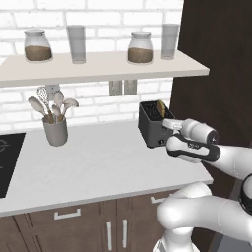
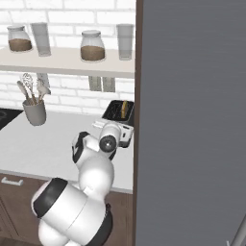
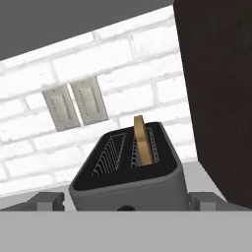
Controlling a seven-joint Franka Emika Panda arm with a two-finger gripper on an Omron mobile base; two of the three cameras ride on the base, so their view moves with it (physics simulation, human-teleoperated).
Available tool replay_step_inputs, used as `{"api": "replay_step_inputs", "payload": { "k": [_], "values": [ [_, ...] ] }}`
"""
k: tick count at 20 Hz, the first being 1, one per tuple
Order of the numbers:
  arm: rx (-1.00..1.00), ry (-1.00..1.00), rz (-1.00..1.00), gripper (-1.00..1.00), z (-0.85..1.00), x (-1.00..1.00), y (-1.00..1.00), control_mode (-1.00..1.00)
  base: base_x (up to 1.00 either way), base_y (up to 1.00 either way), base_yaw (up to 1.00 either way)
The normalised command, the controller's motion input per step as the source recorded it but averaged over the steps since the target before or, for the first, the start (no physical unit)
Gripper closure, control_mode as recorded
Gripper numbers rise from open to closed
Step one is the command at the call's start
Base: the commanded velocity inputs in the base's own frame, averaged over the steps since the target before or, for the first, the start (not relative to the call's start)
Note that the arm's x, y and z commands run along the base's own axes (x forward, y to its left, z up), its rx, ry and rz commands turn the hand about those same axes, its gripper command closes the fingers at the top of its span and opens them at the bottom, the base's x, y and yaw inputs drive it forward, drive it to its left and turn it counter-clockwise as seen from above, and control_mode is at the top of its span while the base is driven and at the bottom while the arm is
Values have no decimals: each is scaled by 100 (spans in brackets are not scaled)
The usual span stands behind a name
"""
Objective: Start the toaster. Once the lever pops up, take the bread to the plate on the dining counter.
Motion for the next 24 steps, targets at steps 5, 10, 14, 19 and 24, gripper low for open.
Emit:
{"api": "replay_step_inputs", "payload": {
  "k": [5,10,14,19,24],
  "values": [
    [4,3,0,-100,49,19,0,-100,0,0,0],
    [-12,7,0,-100,48,-6,-12,-100,0,0,0],
    [-38,31,0,-100,11,4,0,-100,0,0,0],
    [-45,46,0,-100,-3,17,21,-100,0,0,0],
    [-19,25,0,-100,0,12,30,-100,0,0,0]
  ]
}}
